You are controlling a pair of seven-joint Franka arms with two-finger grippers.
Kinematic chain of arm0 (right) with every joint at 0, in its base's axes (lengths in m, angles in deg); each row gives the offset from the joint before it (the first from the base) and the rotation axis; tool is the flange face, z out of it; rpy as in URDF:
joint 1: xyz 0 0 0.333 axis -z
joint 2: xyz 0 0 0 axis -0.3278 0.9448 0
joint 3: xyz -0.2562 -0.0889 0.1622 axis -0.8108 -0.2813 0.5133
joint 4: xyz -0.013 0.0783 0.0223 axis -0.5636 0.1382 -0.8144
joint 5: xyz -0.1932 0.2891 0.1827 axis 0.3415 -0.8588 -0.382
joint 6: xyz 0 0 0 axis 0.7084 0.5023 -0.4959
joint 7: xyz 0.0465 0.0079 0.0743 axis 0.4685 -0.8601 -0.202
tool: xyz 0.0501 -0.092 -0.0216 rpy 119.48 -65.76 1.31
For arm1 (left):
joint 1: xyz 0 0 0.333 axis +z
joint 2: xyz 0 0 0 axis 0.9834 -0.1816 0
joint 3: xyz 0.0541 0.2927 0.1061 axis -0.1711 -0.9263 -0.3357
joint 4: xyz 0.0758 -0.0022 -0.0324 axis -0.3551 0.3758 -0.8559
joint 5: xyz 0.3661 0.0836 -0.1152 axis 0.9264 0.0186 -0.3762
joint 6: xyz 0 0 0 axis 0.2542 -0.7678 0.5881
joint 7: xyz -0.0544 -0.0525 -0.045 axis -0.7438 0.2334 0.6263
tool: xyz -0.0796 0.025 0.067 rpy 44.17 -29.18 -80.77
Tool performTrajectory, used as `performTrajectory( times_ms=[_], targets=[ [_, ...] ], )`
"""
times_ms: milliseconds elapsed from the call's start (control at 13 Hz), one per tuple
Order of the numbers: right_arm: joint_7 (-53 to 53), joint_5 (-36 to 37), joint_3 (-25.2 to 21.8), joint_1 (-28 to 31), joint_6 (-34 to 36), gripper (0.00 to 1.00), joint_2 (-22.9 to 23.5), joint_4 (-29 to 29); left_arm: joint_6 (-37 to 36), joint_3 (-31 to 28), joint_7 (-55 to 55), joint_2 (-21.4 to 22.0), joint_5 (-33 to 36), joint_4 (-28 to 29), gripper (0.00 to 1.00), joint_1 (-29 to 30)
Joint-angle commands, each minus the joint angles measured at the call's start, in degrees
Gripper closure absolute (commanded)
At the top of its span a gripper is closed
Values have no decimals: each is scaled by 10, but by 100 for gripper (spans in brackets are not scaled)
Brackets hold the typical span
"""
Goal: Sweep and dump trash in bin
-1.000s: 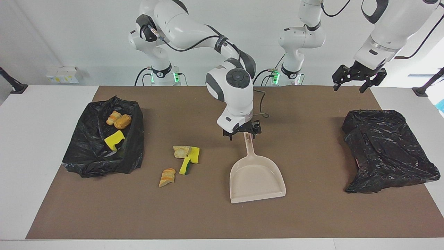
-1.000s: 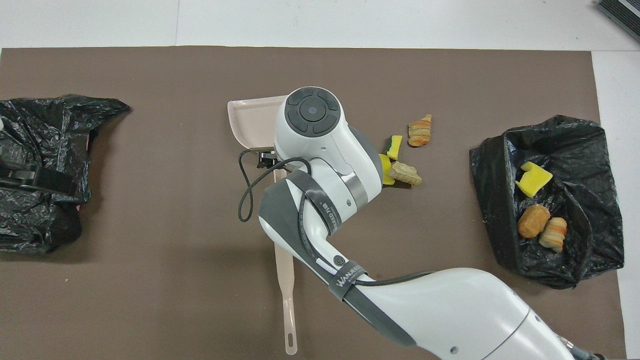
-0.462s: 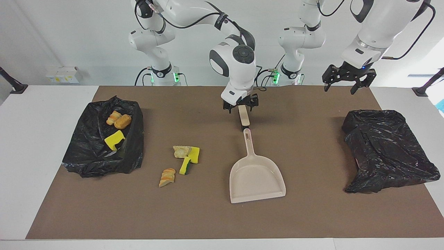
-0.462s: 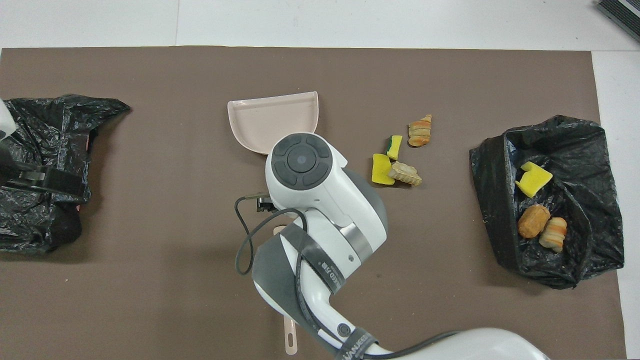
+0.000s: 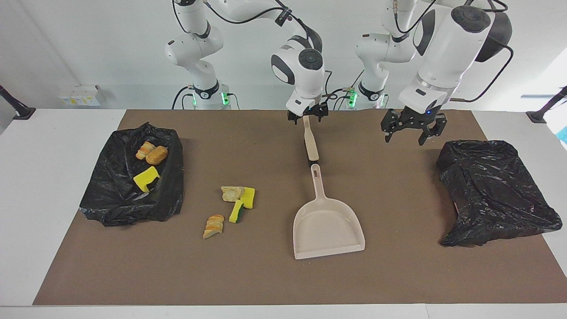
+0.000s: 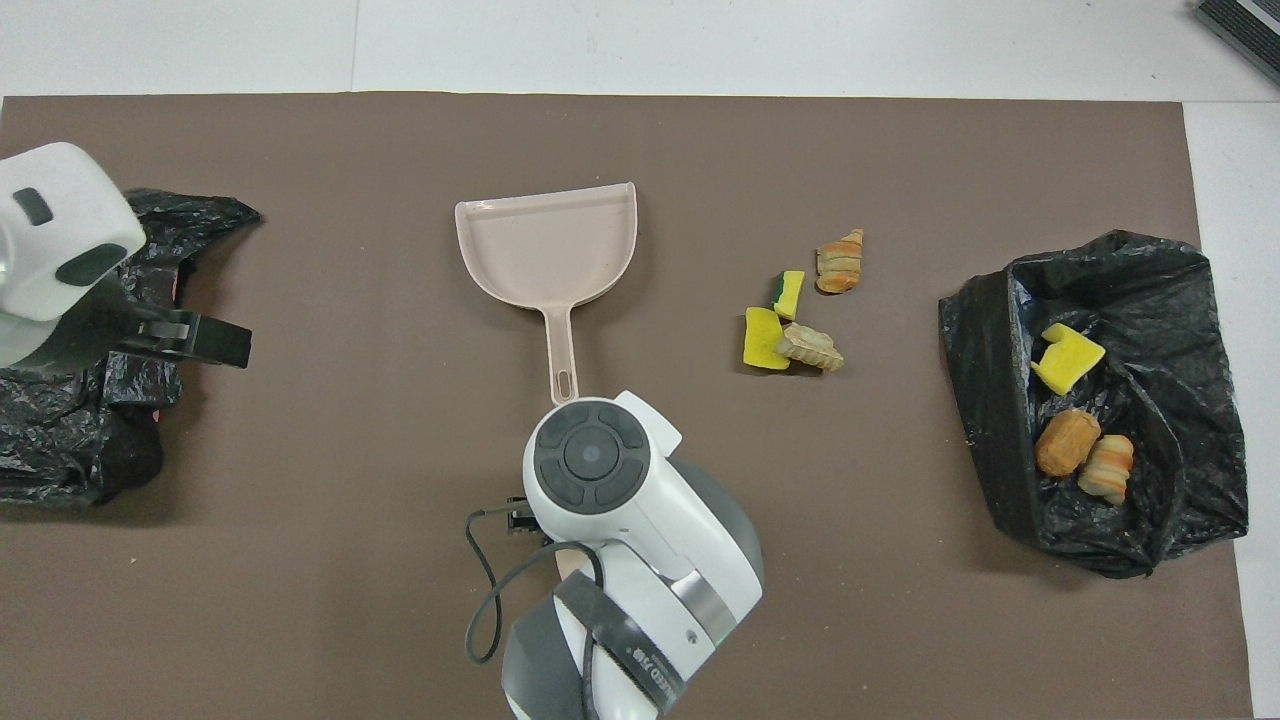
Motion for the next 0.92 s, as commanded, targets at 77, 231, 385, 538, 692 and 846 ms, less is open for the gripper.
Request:
performTrajectory(
  times_ms=[77, 231, 385, 538, 692, 846],
  targets=[
    [12, -15, -1, -13, -35, 0, -41, 74, 42, -7, -69, -80, 4, -38, 0, -48],
    [14, -15, -1, -14, -35, 0, -42, 77, 60, -8, -106, -132, 6, -56, 0, -83],
    [10, -35, 0, -33, -39, 0, -41, 86, 91, -7, -139, -156, 4, -59, 0, -93],
    [4, -49, 0, -36, -42, 0, -42, 87, 112, -7, -179, -192, 0, -66, 0, -119],
    [1, -49, 0, -37, -42, 11, -42, 87, 125, -7, -196, -208, -1, -61, 0, -150],
    [-11, -49, 0, -36, -42, 30, -41, 87, 130, -8, -232, -245, 1, -61, 0, -177]
  ],
)
